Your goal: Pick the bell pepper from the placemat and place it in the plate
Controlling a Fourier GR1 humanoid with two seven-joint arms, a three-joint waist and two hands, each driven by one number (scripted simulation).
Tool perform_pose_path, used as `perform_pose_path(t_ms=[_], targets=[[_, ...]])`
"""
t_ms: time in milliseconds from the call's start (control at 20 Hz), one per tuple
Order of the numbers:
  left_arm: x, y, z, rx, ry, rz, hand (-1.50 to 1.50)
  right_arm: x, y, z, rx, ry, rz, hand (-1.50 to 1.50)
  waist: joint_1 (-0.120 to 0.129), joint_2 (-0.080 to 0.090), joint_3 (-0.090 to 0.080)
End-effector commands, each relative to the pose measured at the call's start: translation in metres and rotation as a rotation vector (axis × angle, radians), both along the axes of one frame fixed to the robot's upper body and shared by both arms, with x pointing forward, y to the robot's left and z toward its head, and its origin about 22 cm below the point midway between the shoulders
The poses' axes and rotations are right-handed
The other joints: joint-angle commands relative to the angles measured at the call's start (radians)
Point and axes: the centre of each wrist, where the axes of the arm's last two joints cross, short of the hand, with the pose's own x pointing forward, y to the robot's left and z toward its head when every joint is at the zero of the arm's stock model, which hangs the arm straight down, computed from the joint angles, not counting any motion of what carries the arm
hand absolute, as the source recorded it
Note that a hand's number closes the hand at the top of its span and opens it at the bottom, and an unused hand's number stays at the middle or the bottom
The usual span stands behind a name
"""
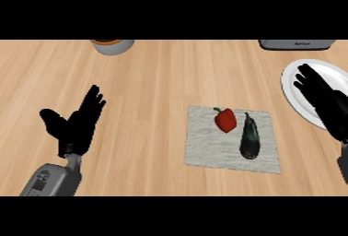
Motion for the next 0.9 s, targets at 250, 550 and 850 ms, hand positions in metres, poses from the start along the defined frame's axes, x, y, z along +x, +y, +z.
perform_pose_path(t_ms=[250,550,850], targets=[[-0.004,0.019,-0.006,0.238,0.033,0.032,0.0,0.035,0.102,0.017,0.252,-0.085,0.677,1.5,0.088,0.007,0.002],[-0.02,0.002,-0.02,0.205,0.089,0.002,0.0,0.016,0.07,0.004,-0.379,-0.483,0.511,1.5,0.048,0.011,0.004],[-0.022,0.004,-0.02,0.205,0.108,0.006,0.0,0.026,0.047,-0.064,0.2,-0.369,0.574,-1.5,0.06,0.014,0.003]])
